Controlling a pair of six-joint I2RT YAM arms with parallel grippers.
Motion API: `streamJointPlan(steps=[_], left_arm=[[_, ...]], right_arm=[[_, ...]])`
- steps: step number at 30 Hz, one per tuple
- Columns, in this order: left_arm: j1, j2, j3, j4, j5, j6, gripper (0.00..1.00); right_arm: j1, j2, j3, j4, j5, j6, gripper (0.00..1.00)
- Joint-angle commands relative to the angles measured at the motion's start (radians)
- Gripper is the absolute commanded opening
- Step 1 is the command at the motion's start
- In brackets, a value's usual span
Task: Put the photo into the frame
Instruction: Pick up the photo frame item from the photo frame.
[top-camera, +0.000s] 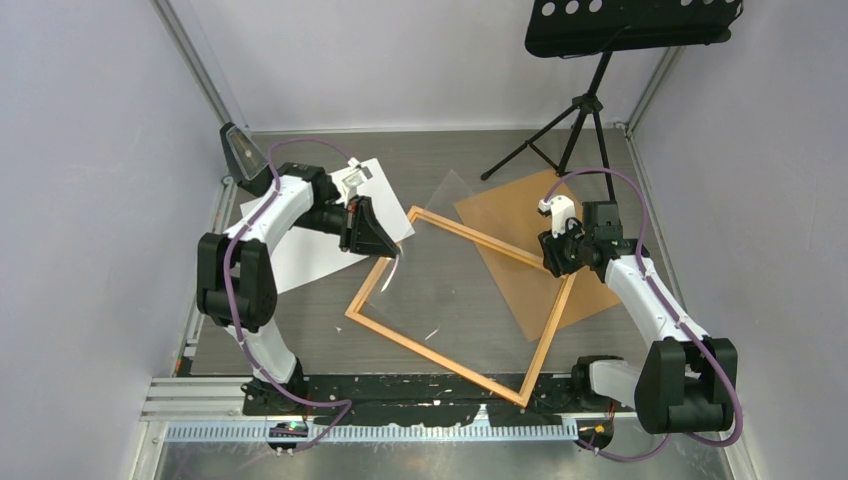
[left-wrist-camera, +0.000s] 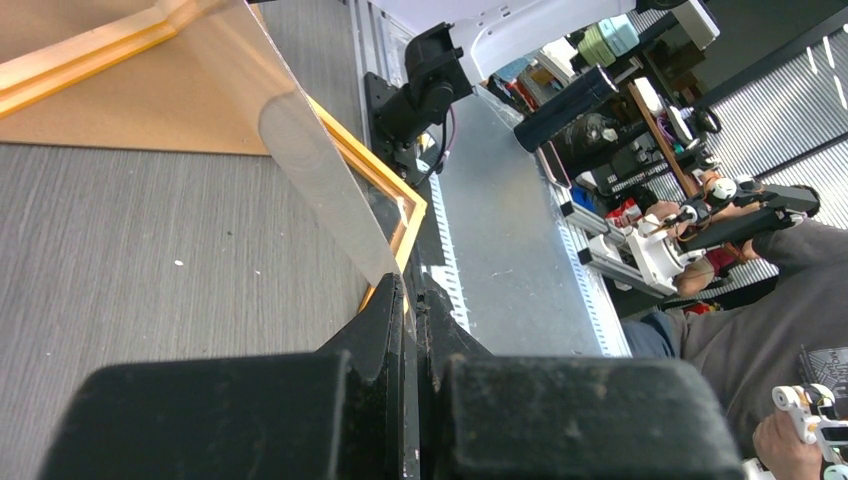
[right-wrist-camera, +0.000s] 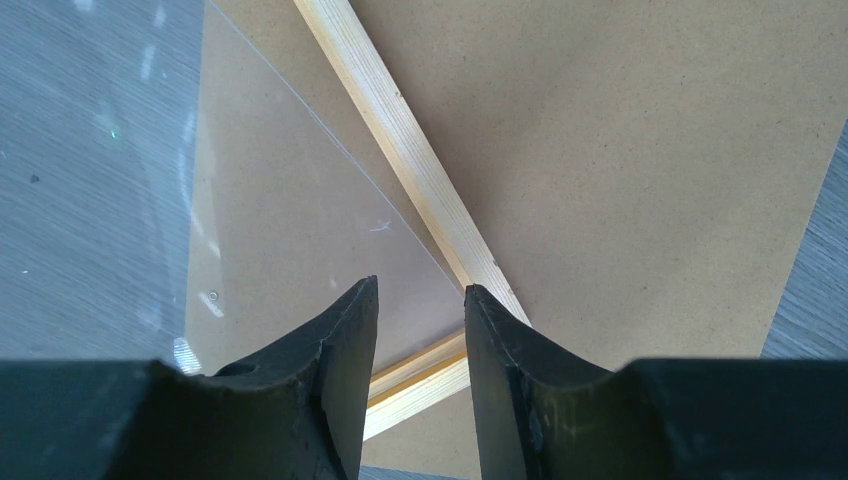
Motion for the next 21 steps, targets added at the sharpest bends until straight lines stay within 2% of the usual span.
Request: streamJointPlan(steps=[1, 21], left_arm=[[0.007, 0.015, 0.047, -0.148, 0.146, 0.026, 0.00], [0.023, 0.027, 0.069, -0.149, 0.146, 0.025, 0.00]], right_arm=[[-0.017, -0.030, 0.005, 0.020, -0.005, -0.003, 0.44], [-0.055, -0.027, 0.009, 0.032, 0.028, 0.001, 0.44]])
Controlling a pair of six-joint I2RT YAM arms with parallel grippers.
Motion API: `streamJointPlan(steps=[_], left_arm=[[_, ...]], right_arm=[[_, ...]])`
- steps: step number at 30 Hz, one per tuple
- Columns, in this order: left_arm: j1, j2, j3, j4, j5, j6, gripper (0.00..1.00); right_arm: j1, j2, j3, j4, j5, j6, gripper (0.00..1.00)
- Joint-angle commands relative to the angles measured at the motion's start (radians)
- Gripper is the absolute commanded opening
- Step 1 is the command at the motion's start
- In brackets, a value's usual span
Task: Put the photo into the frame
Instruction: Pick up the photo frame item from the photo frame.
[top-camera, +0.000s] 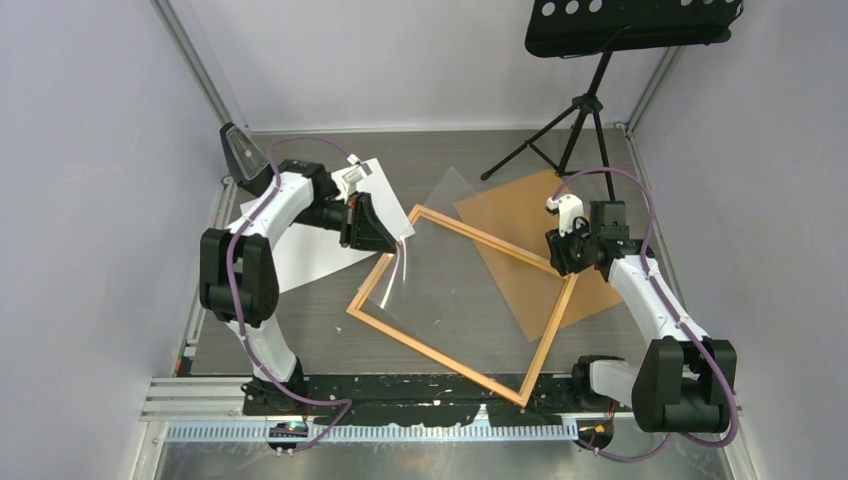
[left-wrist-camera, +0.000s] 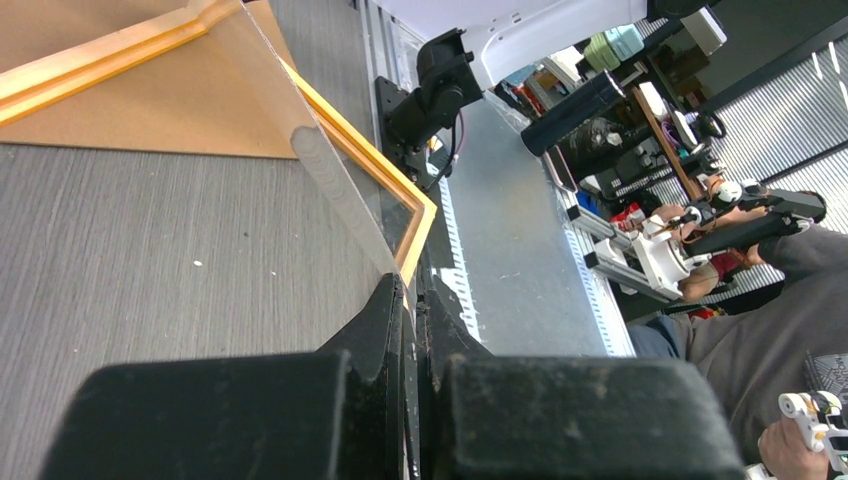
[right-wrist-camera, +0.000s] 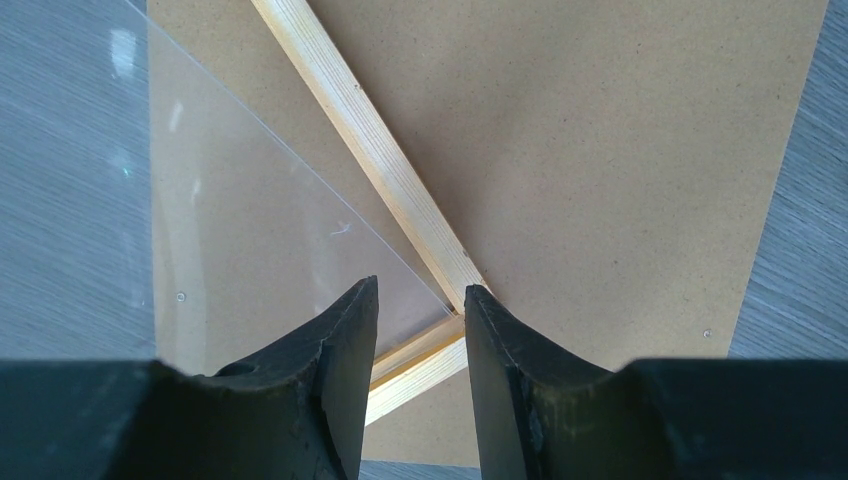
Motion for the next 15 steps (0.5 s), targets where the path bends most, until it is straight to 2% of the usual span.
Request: streamJointPlan(steps=[1, 15], left_arm=[[0.013, -0.006, 0.030, -0.148, 0.150, 0.026, 0.00], [0.024, 0.011, 0.014, -0.148, 0.158, 0.043, 0.00]], right_arm=[[-0.008, -0.027, 0.009, 0.032, 0.008, 0.001, 0.44], [-0.011, -0.023, 0.007, 0.035, 0.011, 0.006, 0.44]])
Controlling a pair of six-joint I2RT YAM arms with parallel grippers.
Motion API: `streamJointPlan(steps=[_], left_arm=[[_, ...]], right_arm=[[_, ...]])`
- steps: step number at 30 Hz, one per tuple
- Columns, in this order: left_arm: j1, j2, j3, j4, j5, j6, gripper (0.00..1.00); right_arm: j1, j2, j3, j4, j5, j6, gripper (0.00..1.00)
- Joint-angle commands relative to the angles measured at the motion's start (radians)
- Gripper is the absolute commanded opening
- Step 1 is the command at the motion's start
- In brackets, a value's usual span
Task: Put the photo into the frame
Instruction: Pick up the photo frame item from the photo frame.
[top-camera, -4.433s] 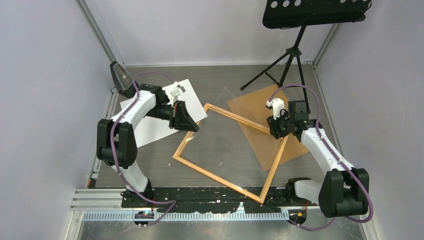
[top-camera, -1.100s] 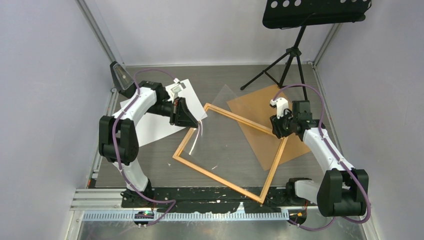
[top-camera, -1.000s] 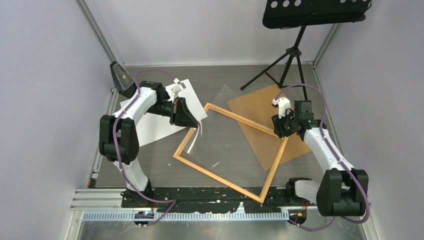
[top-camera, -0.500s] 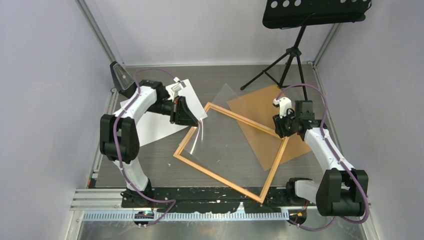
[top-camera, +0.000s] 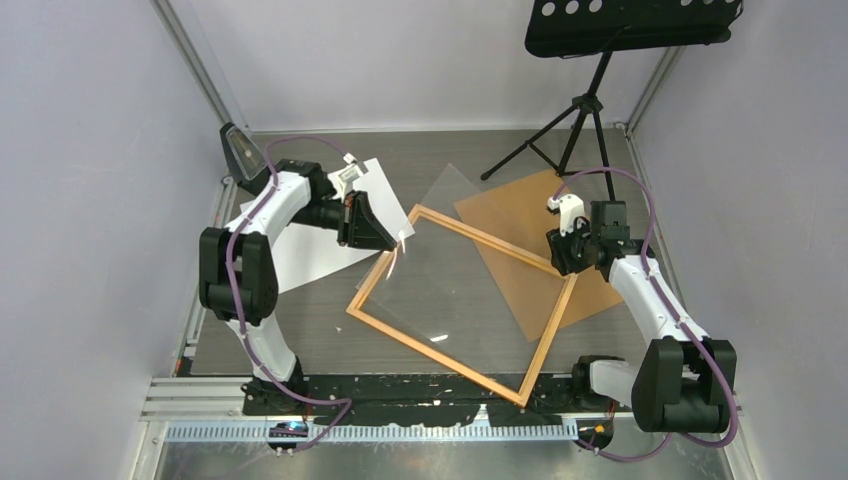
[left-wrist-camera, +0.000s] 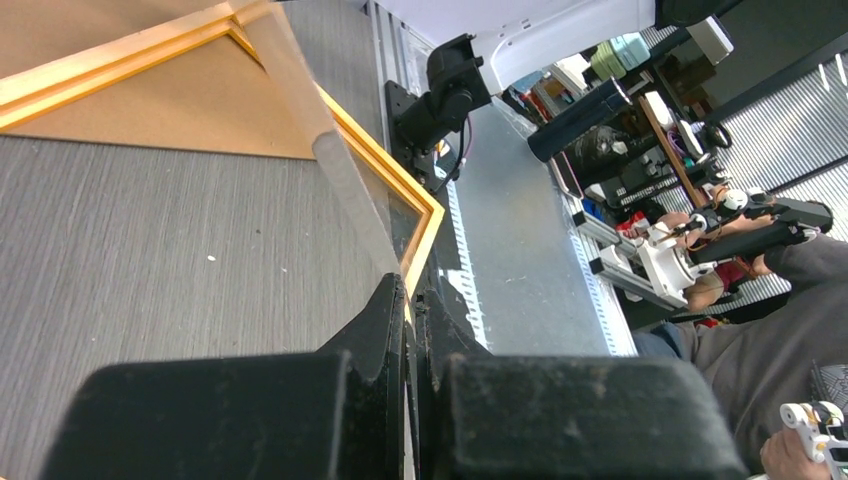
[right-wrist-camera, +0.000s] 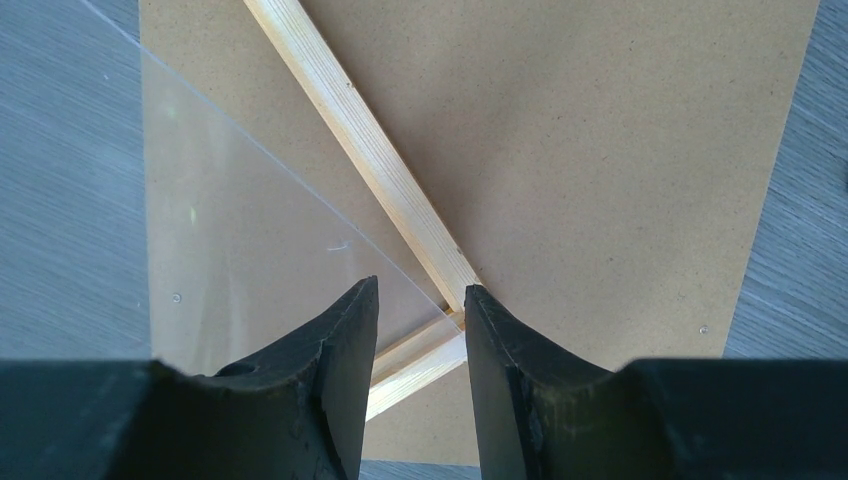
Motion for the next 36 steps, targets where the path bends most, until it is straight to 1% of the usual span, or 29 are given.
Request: streamJointPlan(steps=[1, 12, 21, 36], left_arm=[[0.000, 0.008, 0.012, -0.150, 0.157, 0.036, 0.00], [-0.008, -0.002, -0.060, -0.149, 0.153, 0.053, 0.00], [-0.008, 0.005, -0.051, -0.150, 0.179, -0.035, 0.00], [-0.008, 0.002, -0.033, -0.150, 0.180, -0.188, 0.00]], right_arm=[[-0.005, -0.025, 0.008, 0.034, 0.007, 0.005, 0.44], [-0.009, -0.022, 0.006, 0.037, 0.004, 0.004, 0.44], [-0.012, -0.022, 0.002, 0.036, 0.005, 0.007, 0.44], [-0.012, -0.012, 0.006, 0.037, 0.003, 0.010, 0.44]])
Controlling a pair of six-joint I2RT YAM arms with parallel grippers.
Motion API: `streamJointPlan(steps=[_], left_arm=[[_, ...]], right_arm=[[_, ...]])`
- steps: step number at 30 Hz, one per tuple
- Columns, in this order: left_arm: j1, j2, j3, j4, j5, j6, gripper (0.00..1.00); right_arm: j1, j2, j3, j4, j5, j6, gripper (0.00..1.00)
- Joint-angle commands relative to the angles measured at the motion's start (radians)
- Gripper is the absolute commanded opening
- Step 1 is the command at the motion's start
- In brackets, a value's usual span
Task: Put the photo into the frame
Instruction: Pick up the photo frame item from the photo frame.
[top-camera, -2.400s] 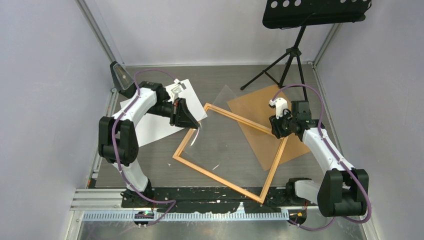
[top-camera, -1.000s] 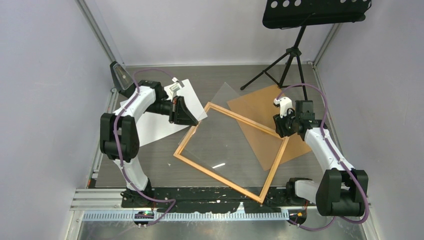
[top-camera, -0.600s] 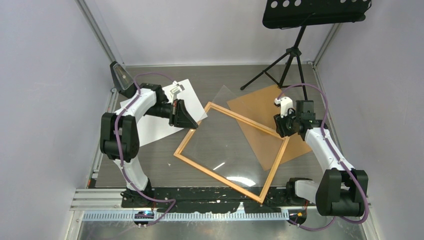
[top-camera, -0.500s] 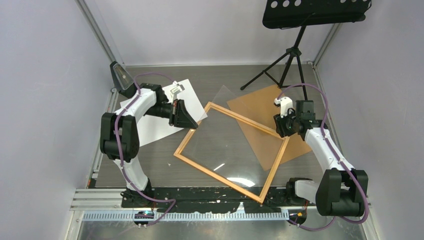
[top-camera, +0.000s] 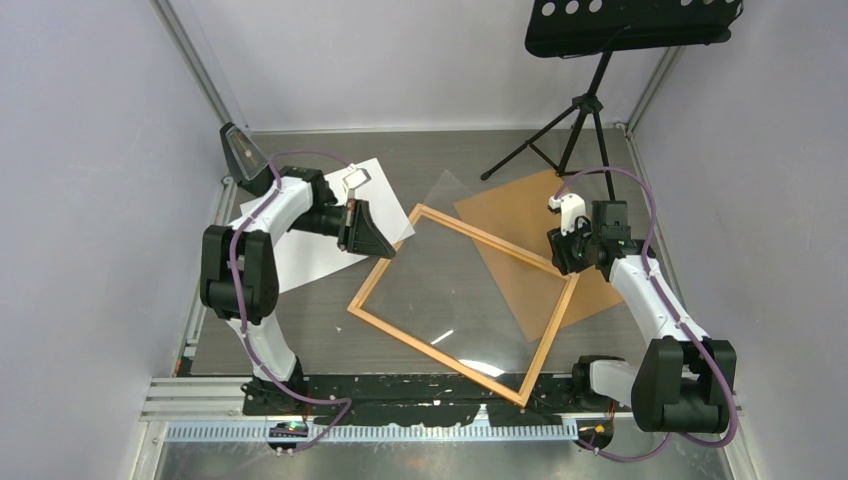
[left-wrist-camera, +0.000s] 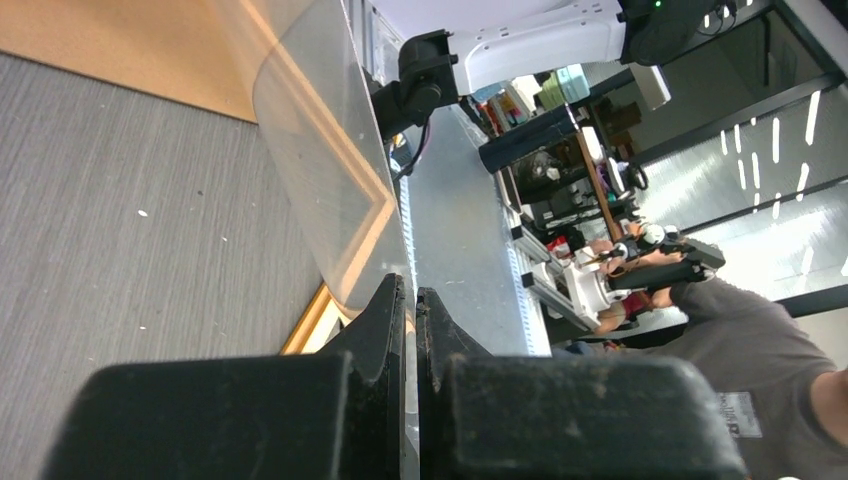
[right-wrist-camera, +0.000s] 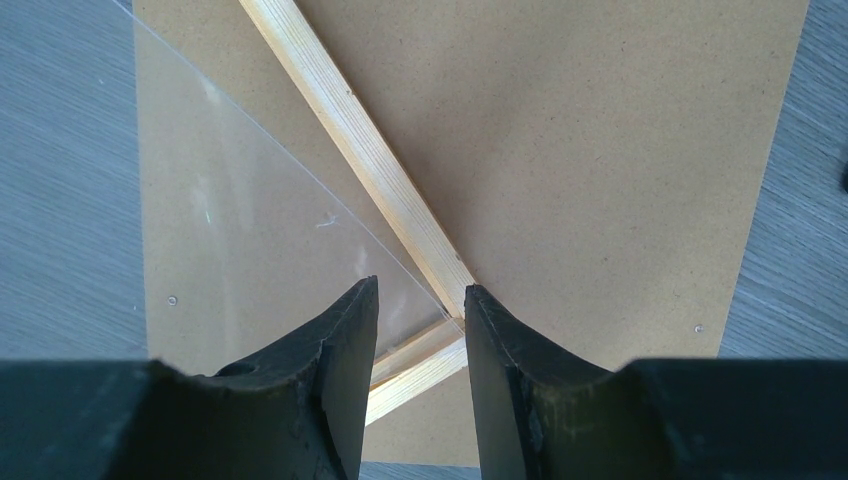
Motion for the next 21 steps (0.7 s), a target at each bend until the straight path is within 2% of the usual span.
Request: streamJointPlan(steps=[1, 21], left_arm=[[-0.008, -0.011, 0.033, -0.152, 0.180, -0.055, 0.00], [-0.015, -0.034, 0.052, -0.150, 0.182, -0.205, 0.00]], right_arm=[[-0.006, -0.013, 0.005, 0.031, 0.004, 0.008, 0.44], [-0.006, -0.014, 0.005, 0.026, 0.025, 0.032, 0.44]])
